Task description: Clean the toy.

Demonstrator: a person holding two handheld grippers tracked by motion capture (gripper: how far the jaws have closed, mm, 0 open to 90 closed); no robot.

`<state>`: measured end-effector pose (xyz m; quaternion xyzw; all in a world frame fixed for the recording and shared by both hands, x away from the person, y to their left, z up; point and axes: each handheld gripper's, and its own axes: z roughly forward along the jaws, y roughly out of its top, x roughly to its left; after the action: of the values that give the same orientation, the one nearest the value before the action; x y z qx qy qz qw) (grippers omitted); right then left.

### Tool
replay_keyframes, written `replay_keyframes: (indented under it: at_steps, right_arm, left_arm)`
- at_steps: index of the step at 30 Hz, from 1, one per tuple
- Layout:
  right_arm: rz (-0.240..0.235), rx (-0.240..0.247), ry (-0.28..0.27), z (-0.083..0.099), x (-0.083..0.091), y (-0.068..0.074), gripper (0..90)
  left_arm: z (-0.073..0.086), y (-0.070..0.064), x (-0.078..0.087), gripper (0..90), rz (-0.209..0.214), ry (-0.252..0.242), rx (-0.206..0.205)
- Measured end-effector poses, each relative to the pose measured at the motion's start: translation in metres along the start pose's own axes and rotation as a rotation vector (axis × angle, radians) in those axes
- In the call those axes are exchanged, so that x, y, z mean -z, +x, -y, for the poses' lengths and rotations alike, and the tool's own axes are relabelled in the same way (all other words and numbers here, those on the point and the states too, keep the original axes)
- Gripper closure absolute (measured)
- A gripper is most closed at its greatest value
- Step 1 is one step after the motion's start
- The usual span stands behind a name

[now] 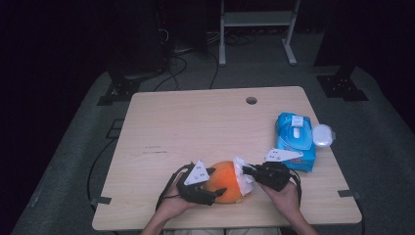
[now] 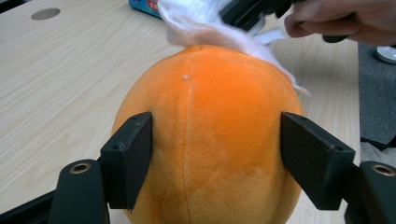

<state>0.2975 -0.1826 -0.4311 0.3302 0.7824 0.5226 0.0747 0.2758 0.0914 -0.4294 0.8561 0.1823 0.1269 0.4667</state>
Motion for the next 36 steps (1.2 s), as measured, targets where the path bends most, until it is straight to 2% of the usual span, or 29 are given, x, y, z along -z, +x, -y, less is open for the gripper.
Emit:
replay_keyframes:
  at_steps: [2, 4, 9, 11, 15, 17, 19, 21, 23, 25, 26, 29, 32, 34, 36]
  right_arm:
    - [-0.026, 0.031, -0.019, -0.005, 0.0, 0.009, 84.1]
    - [-0.018, 0.055, -0.009, -0.005, -0.002, 0.012, 84.1]
    - [-0.013, -0.012, 0.006, 0.002, -0.002, -0.003, 84.1]
    - [-0.008, 0.008, 0.004, -0.001, -0.001, 0.004, 84.1]
    - [-0.056, 0.069, -0.022, -0.007, -0.003, 0.019, 83.9]
    - [-0.054, 0.071, -0.01, -0.006, -0.005, 0.018, 84.1]
    - [-0.05, 0.049, -0.003, -0.003, -0.005, 0.011, 84.2]
    - [-0.05, 0.033, -0.004, 0.0, -0.004, 0.007, 84.2]
    - [-0.04, 0.039, -0.002, -0.001, -0.003, 0.007, 84.2]
    - [-0.034, 0.042, 0.002, -0.002, -0.003, 0.008, 84.2]
    - [-0.035, 0.041, 0.003, -0.002, -0.004, 0.009, 84.1]
    - [-0.041, 0.057, -0.003, -0.006, -0.003, 0.019, 84.0]
    - [-0.065, 0.097, -0.022, -0.011, -0.002, 0.028, 84.0]
    - [-0.051, 0.099, -0.013, -0.01, -0.002, 0.025, 84.1]
    - [-0.041, 0.075, -0.011, -0.006, -0.002, 0.016, 84.1]
  left_arm:
    - [-0.001, -0.001, -0.001, 27.9, -0.002, 0.0, -0.007]
    - [-0.001, -0.001, 0.0, 27.7, -0.002, -0.004, -0.003]
    - [-0.001, -0.002, -0.001, 27.4, 0.005, -0.009, -0.008]
    - [-0.002, -0.003, -0.002, 27.4, 0.005, -0.002, -0.016]
    - [-0.002, -0.004, -0.002, 27.4, 0.004, -0.001, -0.026]
    - [-0.002, -0.002, -0.001, 26.7, 0.008, -0.004, -0.022]
    - [-0.004, 0.0, 0.003, 23.5, 0.024, -0.024, -0.001]
    - [-0.004, 0.005, 0.007, 19.5, 0.038, -0.05, 0.046]
    - [-0.002, 0.009, 0.006, 16.7, 0.029, -0.015, 0.079]
    - [0.002, 0.011, 0.001, 17.3, 0.042, -0.001, 0.109]
    - [0.003, 0.01, 0.0, 20.3, 0.036, 0.003, 0.104]
    - [-0.001, 0.005, 0.0, 28.2, 0.006, 0.003, 0.049]
    - [-0.004, 0.002, 0.0, 29.2, 0.001, -0.002, 0.025]
    - [-0.004, 0.004, 0.003, 27.7, 0.02, -0.025, 0.039]
    - [-0.004, 0.007, 0.006, 23.7, 0.037, -0.068, 0.07]
